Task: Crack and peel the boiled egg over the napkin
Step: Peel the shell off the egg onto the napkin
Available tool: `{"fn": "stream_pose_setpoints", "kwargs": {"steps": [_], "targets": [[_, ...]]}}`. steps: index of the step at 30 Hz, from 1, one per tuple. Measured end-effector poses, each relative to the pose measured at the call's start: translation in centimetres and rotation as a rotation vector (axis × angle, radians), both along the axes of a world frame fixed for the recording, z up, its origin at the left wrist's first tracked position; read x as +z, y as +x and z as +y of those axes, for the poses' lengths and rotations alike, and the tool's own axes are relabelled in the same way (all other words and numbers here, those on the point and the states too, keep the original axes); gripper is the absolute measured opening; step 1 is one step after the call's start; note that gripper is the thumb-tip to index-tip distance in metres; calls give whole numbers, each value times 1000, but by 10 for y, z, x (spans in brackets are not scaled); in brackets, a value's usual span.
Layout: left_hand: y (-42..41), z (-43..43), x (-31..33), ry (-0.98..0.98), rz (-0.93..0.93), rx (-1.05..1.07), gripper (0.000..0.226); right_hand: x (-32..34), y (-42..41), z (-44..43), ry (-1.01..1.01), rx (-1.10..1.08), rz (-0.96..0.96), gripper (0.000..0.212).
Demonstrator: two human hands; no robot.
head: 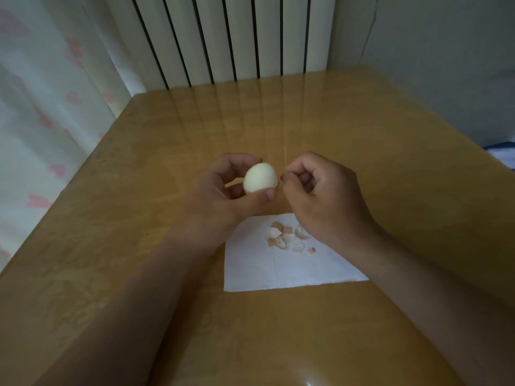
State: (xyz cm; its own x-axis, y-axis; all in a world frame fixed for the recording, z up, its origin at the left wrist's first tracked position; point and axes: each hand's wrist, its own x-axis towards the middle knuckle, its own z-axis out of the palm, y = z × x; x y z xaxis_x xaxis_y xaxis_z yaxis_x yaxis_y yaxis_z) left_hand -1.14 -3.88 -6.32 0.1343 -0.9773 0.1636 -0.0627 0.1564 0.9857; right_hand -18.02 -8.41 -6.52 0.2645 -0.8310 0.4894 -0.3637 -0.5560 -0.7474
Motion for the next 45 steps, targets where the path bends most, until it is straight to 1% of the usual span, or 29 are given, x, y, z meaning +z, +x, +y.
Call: {"fn": "stream_pose_setpoints", "kwargs": {"steps": [3,6,8,9,11,14,17,21,24,26,31,35,39,45], "targets": [[3,-2,-1,43,124,-51,49,2,-6,-4,37,39,95,13],[7,-4,0,56,239,-96,44,6,-14,-4,110,205,259,17],[9,-4,0,59,274,-114,38,7,-14,-3,107,280,349,22],[9,-5,-1,59,273,-126,39,7,-14,-3,112,290,363,22],[10,-5,-2,58,258,-153,44,8,-13,-3,138,255,320,21],[10,-5,-3,58,201,-184,47,8,-13,-6,154,175,143,23],[9,-4,-5,29,115,-204,45,7,-12,-7,151,191,20,23],[8,-1,-3,3,37,-172,44,7,-12,-7,154,231,-52,14],[6,1,-1,-19,-52,-110,42,4,-11,-9,93,224,-24,18],[5,1,-1,-29,-75,-85,41,2,-10,-9,42,206,-7,21],[4,-1,-2,-47,-80,-66,40,0,-7,-7,-237,116,116,21],[2,-2,-4,-46,-75,-48,39,-1,-3,-5,-368,34,148,23],[2,-2,-4,-41,-65,-54,39,-2,-2,-7,-417,-7,174,19],[2,-2,-4,-22,32,-99,36,1,-7,-9,-336,-40,140,16]]}}
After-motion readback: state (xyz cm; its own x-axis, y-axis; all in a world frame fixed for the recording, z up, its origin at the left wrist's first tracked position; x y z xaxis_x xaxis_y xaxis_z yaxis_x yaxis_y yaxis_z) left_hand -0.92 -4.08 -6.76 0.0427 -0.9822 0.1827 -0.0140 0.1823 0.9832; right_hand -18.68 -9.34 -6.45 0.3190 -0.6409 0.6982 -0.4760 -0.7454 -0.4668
